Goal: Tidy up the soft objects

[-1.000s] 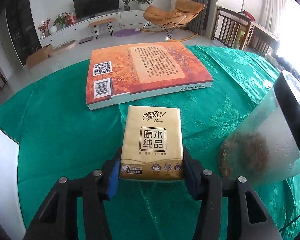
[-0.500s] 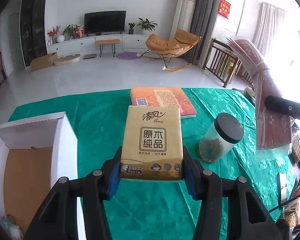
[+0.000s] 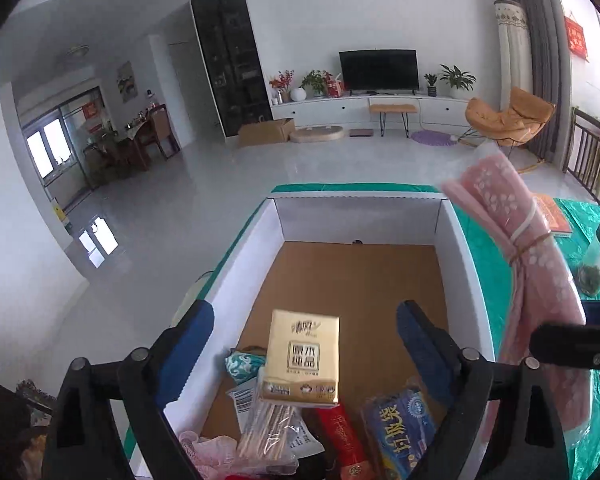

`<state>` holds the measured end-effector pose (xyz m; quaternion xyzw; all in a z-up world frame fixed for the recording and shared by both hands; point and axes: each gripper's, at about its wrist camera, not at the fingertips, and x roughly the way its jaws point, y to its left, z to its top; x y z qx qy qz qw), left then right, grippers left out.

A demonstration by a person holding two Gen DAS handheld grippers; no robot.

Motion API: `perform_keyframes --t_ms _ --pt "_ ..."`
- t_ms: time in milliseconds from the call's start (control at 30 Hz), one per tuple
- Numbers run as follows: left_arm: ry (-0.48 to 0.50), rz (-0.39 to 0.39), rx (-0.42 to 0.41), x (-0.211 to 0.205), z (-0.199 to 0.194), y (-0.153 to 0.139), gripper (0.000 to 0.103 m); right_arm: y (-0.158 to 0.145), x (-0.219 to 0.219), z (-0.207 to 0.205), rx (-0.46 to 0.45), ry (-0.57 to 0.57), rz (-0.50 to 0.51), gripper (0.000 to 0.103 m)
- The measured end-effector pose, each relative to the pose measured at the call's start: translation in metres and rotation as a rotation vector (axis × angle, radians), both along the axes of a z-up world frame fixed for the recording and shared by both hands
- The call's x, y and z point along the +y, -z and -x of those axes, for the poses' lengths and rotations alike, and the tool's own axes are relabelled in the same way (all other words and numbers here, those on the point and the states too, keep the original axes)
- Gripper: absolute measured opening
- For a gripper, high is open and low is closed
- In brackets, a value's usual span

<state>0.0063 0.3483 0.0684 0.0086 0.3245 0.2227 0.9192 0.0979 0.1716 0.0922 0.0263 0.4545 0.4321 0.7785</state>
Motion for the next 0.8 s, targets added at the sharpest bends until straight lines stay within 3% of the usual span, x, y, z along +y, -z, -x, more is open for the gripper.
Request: perform_keyframes --t_ms 33,100,267,433,567,800 --pt "-0.007 -0.015 -0.018 0.002 0.006 -0.003 0.099 0.004 0.009 0.003 -0.001 -0.011 0.015 0.049" --pt "-0.007 -0.028 -0.027 0.002 0.013 -0.003 0.1 0.011 0.016 0.01 -0.011 -0.02 0.02 0.069" --pt "-0.034 -0.018 -0.049 -0.007 0.028 -0.007 0.1 0.015 0.011 0.023 -0.073 -0.007 0.078 0.069" --pt "-0.152 -0.066 -0.045 -0.025 0.04 -0.014 0.103 0.005 0.007 0.031 -0.143 0.017 0.117 0.07" --pt "-0.115 -0.016 -0.032 -0.029 0.051 -0.011 0.103 0.005 0.007 0.044 -0.189 0.021 0.161 0.072" --pt "-0.137 0.072 -0.016 -0.016 0.066 -0.004 0.103 0.012 0.018 0.056 -0.216 -0.018 0.208 0.072"
